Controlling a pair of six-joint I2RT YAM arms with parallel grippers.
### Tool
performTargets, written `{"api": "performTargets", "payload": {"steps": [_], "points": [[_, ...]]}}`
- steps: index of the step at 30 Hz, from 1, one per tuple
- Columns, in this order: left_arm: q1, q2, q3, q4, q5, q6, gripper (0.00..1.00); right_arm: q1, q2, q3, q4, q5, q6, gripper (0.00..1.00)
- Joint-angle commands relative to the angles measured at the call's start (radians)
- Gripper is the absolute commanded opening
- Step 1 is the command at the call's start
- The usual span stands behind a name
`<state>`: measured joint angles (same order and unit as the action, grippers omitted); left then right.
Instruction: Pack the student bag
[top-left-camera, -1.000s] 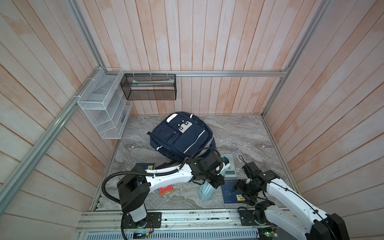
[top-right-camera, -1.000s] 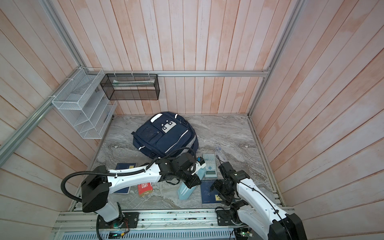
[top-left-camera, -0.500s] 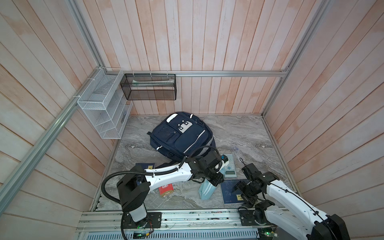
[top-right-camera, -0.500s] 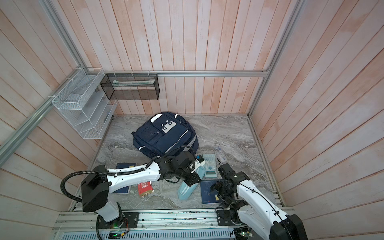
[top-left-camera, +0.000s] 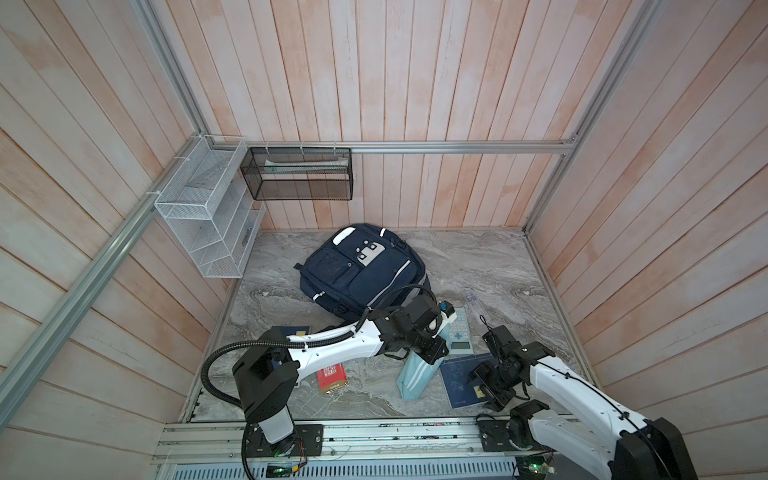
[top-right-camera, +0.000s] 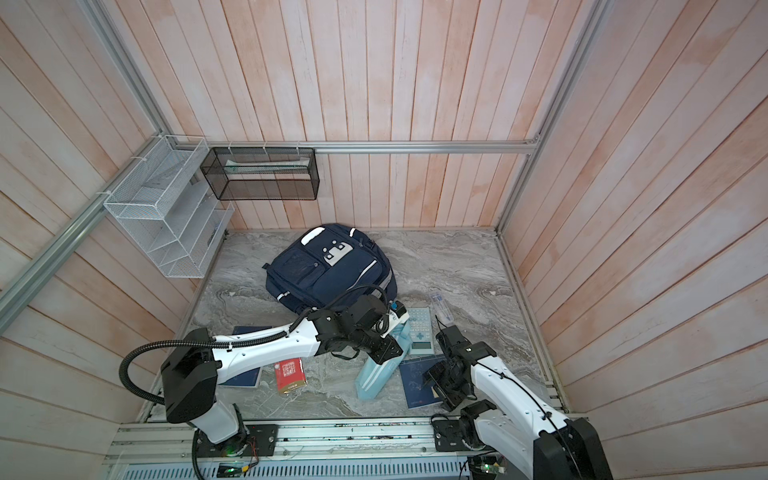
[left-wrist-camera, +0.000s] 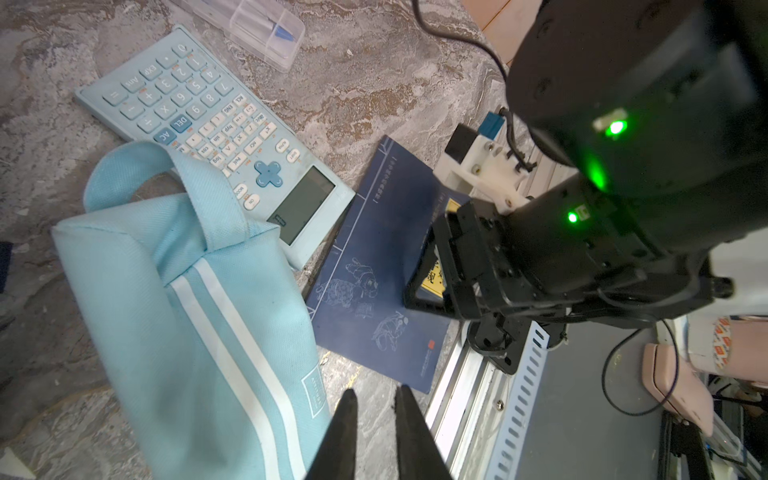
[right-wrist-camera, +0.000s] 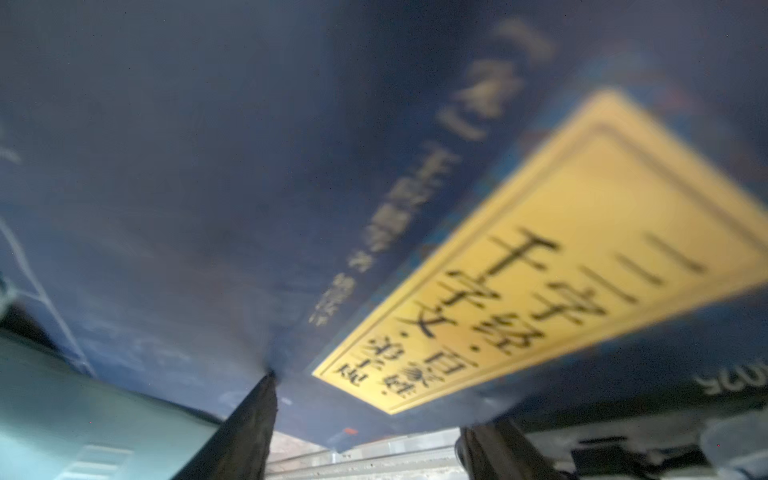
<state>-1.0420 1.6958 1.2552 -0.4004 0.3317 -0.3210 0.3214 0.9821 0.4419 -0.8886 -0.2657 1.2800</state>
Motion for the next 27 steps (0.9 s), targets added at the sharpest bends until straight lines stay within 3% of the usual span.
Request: {"api": "performTargets", "payload": {"steps": [1, 6, 13, 16, 22, 27], "points": [[0.008, 0.030, 0.089, 0.003, -0.026, 0.023, 0.20, -0.117, 0.013, 0.016, 0.019, 0.170, -0.104, 0.68], [0.007, 0.061, 0.122, 0.055, 0.001, -0.013, 0.20, -0.261, 0.109, 0.072, 0.093, 0.228, -0.286, 0.66], [0.015, 0.206, 0.194, 0.112, 0.039, -0.042, 0.18, -0.387, 0.287, 0.148, 0.220, 0.284, -0.564, 0.47], [0.015, 0.250, 0.201, 0.139, 0.068, -0.062, 0.17, -0.443, 0.319, 0.158, 0.285, 0.185, -0.643, 0.46], [0.016, 0.297, 0.204, 0.166, 0.086, -0.091, 0.17, -0.470, 0.359, 0.128, 0.364, 0.165, -0.666, 0.27], [0.023, 0.344, 0.199, 0.195, 0.068, -0.163, 0.16, -0.492, 0.394, 0.140, 0.409, 0.055, -0.748, 0.00]]}}
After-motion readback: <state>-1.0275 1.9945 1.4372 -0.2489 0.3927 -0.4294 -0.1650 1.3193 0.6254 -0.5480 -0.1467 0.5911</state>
